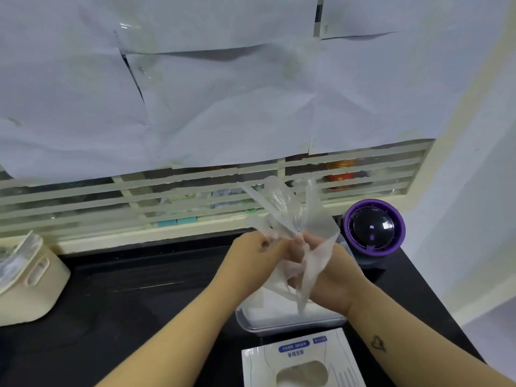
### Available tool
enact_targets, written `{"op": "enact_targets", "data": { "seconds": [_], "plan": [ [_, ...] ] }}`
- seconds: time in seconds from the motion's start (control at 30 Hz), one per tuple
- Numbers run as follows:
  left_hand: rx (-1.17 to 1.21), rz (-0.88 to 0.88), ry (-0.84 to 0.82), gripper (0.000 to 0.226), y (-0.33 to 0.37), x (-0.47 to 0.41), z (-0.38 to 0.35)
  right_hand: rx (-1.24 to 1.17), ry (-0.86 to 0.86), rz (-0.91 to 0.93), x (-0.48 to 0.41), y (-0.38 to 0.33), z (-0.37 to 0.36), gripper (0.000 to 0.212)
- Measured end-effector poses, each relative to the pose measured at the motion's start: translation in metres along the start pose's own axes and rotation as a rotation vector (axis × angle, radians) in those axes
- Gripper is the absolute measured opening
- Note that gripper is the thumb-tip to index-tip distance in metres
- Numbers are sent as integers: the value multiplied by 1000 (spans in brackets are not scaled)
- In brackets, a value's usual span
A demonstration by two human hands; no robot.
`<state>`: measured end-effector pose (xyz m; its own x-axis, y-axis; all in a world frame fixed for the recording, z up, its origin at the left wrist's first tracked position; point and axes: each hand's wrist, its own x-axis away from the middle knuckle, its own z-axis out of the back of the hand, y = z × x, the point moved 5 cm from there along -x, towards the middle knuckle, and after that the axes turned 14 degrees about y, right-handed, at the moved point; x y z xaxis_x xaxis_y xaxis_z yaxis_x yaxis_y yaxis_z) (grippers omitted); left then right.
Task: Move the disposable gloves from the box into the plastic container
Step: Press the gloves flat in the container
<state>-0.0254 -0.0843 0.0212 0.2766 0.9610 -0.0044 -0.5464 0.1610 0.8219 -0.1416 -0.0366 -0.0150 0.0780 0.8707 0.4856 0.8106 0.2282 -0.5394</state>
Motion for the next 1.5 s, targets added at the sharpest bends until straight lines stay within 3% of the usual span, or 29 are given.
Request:
{"op": "enact_targets", "data": {
  "seconds": [0.1,0.27,0.37,0.47,0.6,0.7,0.8,0.9,1.0,1.07,1.17,1.23,1.3,1.4,1.47,1.5],
  "plan": [
    [66,3,93,41,2,-4,6,10,-54,-59,-1,-4,-5,30],
    [206,80,-85,40,-2,3,15,6,-171,-87,7,-7,-12,36],
    [153,97,-53,44,-13,1,29,47,-183,-62,-1,-11,-2,63],
    [87,119,22,45,-23,-6,44,49,-86,-72,2,-19,8,90],
    [66,116,-27,41,-23,-13,51,380,-83,-5,7,-35,4,76],
    [62,98,-55,40,-18,-14,48,610,-10,-28,4,-32,0,46],
    [153,145,-50,40,-20,-15,48,597,120,-25,3,-38,8,31],
    [373,286,-68,34,-39,-15,54,565,206,-25,4,-51,17,31],
    [405,429,-115,28,-64,-8,57,532,269,0,8,-64,16,32],
    [317,435,-39,25,-76,-9,64,565,295,27,10,-70,13,32],
    [181,285,183,24,-68,-9,88,727,383,181,8,-85,3,21],
    [230,204,18,37,-47,-3,81,1194,296,491,14,-97,-26,22],
    [373,241,-272,63,-22,10,63,1626,67,850,33,-90,-68,24],
    [746,523,-417,92,-16,15,42,1908,-477,972,67,-39,-103,32],
    [899,633,-416,93,-25,10,37,2058,-656,987,68,-11,-93,30],
    [942,652,-422,90,-29,9,35,2096,-665,992,67,-4,-87,25]
  ]
}}
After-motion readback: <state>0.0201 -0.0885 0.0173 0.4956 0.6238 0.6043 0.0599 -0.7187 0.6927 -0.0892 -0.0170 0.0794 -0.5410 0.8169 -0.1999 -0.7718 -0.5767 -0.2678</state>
